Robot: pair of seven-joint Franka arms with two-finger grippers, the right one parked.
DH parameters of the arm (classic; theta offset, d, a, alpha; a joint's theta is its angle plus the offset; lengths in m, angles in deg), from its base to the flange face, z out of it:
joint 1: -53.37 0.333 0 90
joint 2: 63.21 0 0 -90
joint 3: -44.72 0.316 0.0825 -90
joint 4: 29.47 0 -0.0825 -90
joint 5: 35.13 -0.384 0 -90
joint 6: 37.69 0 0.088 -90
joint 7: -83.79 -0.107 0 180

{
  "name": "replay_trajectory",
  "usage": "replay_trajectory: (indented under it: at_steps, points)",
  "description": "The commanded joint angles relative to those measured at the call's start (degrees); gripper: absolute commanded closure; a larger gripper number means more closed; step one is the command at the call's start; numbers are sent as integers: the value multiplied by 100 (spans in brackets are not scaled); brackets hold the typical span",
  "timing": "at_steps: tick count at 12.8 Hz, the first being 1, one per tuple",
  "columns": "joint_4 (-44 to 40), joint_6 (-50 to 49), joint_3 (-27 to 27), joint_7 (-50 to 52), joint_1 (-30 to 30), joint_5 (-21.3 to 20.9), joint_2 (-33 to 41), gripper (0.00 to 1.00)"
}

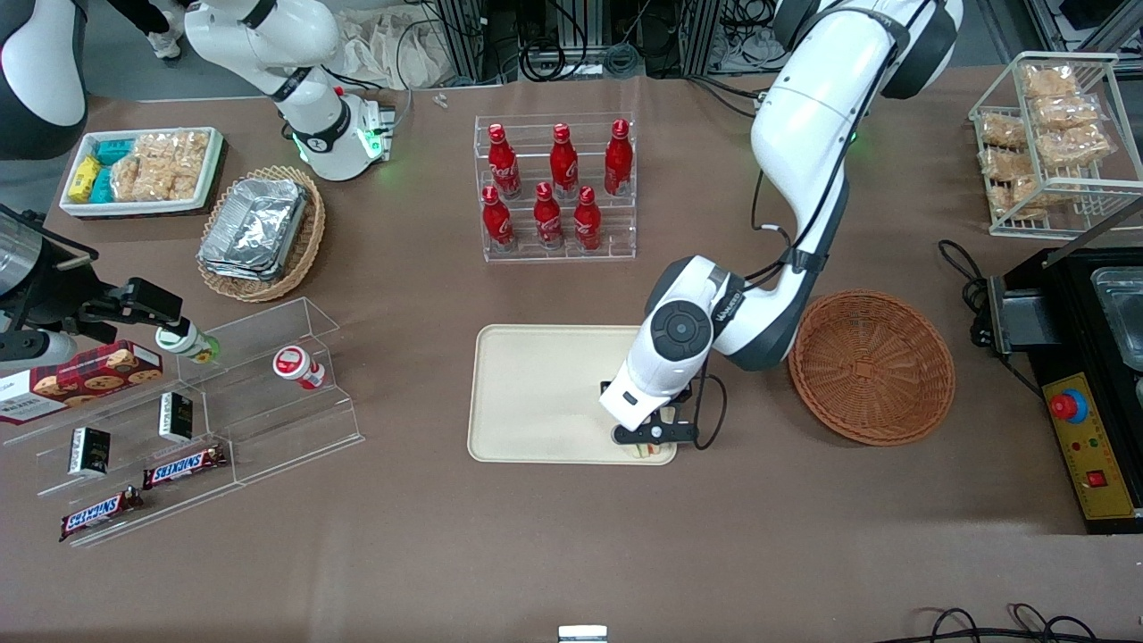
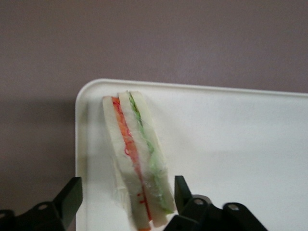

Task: Place sandwich from basket to tray
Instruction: 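Open the left gripper to release the sandwich onto the tray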

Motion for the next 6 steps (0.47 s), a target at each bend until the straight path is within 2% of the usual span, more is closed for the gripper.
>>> replay_trajectory:
  at_steps: [1, 6]
  points:
    - [57, -406, 266, -39, 164, -22, 624, 0]
    - [83, -1663, 312, -93, 1000, -58, 1661, 0]
